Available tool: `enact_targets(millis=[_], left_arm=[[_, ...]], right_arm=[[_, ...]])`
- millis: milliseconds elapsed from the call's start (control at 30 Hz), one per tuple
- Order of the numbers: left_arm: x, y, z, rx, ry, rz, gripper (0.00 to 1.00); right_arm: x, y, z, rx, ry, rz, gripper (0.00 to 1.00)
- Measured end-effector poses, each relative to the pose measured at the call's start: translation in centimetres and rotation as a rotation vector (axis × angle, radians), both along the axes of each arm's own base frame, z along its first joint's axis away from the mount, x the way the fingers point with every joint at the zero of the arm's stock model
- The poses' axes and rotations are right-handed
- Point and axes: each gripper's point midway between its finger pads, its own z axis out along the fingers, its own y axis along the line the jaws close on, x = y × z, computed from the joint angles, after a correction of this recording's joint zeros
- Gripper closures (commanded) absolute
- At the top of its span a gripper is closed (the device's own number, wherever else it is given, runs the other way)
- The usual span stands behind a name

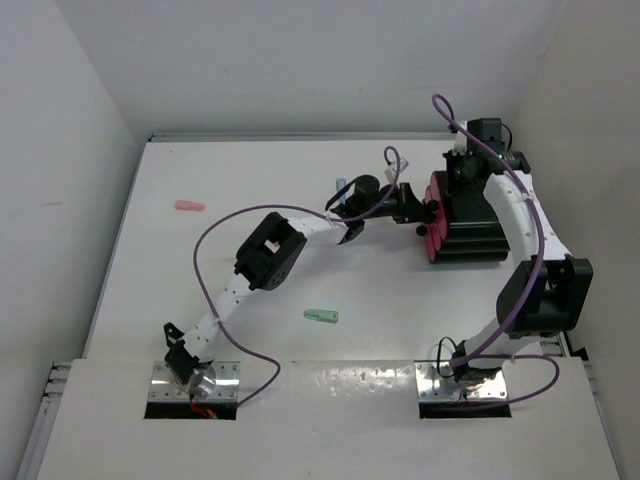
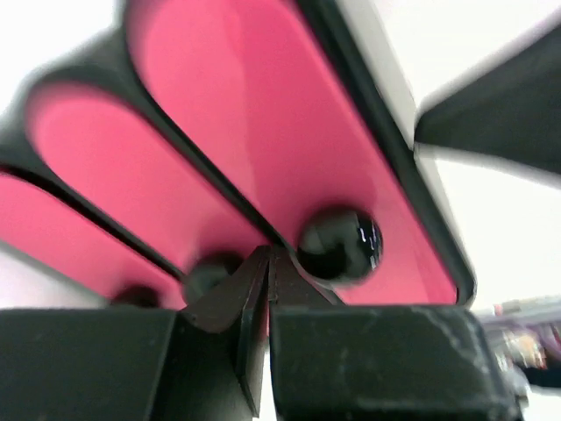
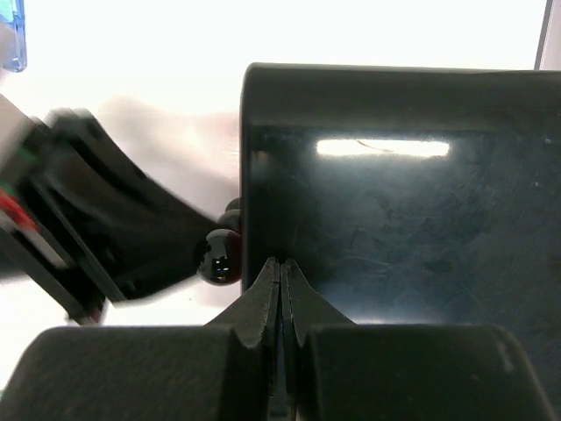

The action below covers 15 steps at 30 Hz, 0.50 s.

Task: Sort the stationery into containers
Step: Close the drawer in the storage box.

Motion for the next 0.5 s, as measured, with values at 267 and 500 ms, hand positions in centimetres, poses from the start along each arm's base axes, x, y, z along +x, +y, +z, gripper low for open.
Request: enact_targets(millis=[267,500], left_arm=[[-4.9,-2.1,-4.7,0.075,0.078,-0.127,0.66],[-5.3,0.0,-8.1,0.148,0.140,-0.091,0.58]], right_arm=[[-0.2,0.1,-0.1,0.004,0.008,0.003,1.00],[-0.3,0.1,-0.1,0.004,0.008,0.003,1.00]])
